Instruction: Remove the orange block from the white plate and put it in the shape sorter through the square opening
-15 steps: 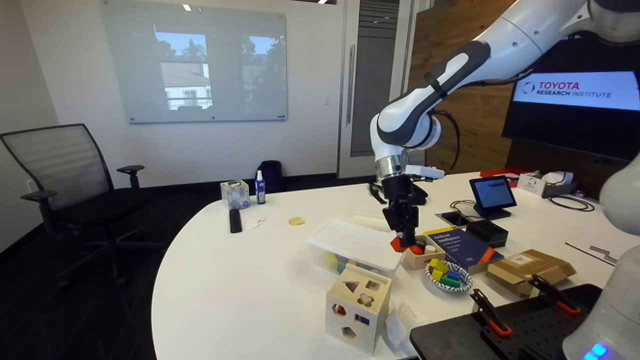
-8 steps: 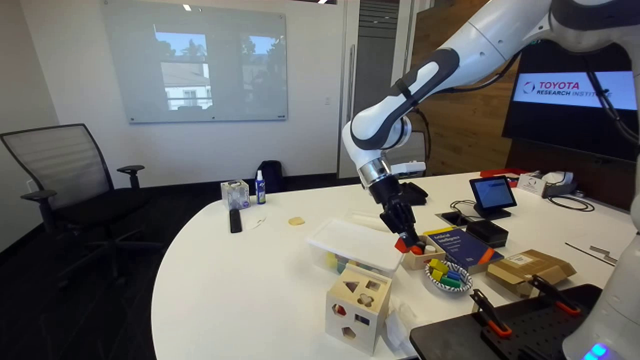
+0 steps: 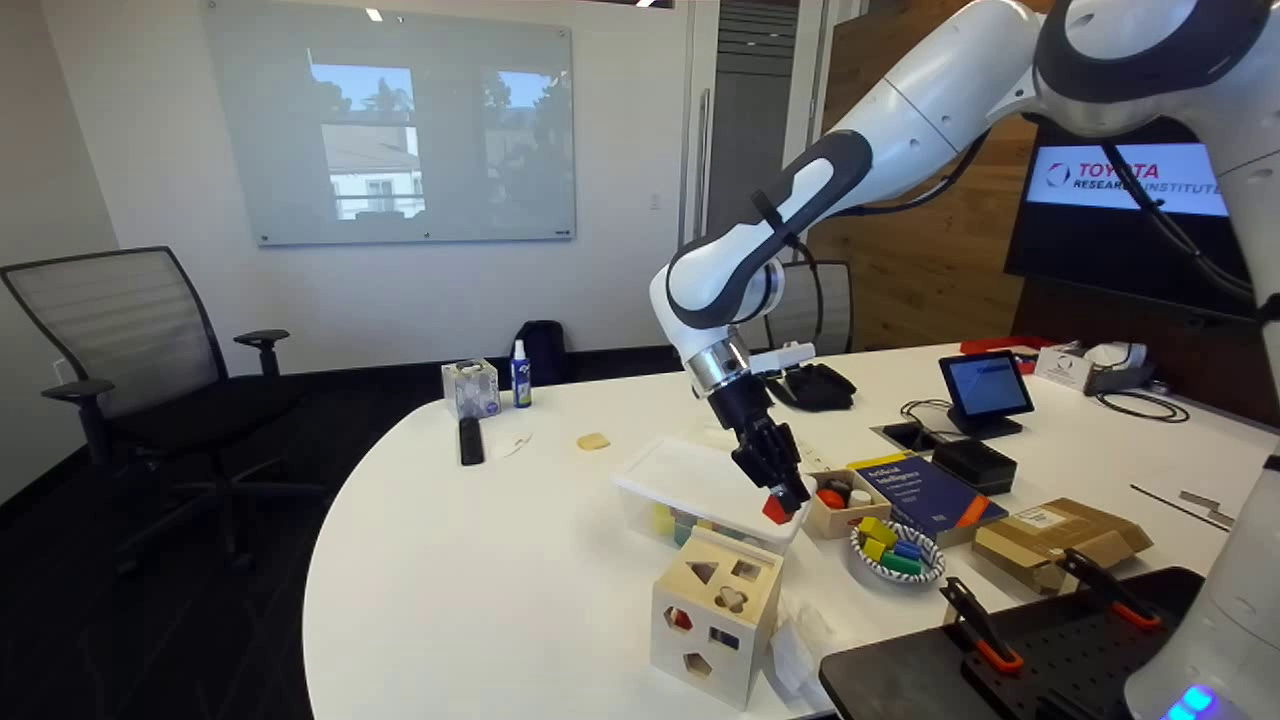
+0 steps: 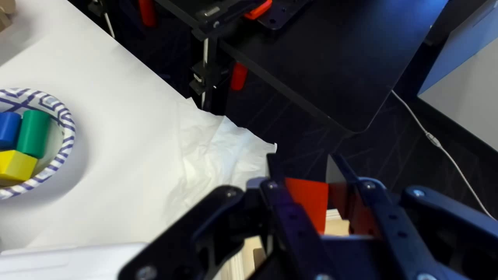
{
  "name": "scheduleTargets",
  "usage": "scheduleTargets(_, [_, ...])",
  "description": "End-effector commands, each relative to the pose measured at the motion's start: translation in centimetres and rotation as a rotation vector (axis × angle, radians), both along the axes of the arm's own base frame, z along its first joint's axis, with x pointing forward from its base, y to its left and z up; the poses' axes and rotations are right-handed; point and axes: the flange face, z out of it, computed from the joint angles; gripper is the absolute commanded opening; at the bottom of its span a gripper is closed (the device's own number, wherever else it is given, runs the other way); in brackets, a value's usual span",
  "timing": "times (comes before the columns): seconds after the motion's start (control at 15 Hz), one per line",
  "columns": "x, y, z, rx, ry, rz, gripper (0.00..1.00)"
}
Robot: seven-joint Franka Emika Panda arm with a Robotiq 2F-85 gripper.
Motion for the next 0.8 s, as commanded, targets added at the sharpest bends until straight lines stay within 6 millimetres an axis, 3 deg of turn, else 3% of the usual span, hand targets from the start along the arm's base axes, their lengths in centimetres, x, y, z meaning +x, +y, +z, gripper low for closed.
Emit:
scheduleTargets(0.0, [0.5,1.3,-0.7,-0.034,0.004,0.045,0.09])
scheduleTargets(0.73, [0.9,4.6,-5.8,-0.152,0.081,0.199,0.09])
